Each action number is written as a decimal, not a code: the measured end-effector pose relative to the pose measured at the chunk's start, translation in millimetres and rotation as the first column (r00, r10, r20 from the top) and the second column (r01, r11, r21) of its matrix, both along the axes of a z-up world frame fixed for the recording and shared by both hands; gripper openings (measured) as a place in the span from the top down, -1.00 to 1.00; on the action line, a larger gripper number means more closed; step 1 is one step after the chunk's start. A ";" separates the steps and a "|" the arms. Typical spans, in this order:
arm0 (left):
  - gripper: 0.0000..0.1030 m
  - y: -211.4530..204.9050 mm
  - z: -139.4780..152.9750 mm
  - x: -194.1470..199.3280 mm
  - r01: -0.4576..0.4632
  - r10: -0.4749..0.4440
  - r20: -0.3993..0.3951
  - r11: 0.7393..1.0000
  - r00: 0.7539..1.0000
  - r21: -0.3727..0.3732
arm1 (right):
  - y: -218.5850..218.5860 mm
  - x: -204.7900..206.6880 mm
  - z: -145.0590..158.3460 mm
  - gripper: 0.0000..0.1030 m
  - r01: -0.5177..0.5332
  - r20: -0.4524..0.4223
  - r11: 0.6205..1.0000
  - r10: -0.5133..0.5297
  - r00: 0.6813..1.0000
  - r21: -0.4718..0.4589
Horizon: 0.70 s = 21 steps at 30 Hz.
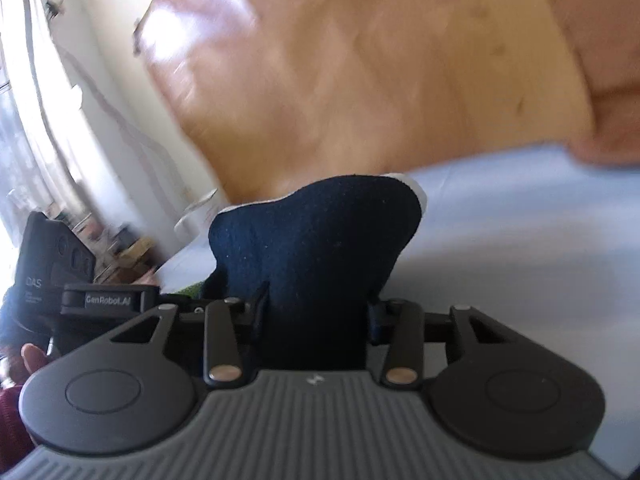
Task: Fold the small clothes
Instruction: 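Flip the bundle over and set it down on the sheet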
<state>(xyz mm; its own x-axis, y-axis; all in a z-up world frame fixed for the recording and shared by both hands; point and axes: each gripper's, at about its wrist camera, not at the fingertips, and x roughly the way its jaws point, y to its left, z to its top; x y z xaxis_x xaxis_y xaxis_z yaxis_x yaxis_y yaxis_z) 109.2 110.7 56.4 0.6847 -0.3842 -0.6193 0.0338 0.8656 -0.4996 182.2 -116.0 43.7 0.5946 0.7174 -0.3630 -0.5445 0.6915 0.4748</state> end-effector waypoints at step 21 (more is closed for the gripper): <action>-0.88 -76.5 -11.6 89.5 -0.145 0.110 0.125 0.937 0.986 0.319 | -46.8 114.9 -34.3 -0.45 0.324 -0.055 0.946 -0.323 0.945 0.006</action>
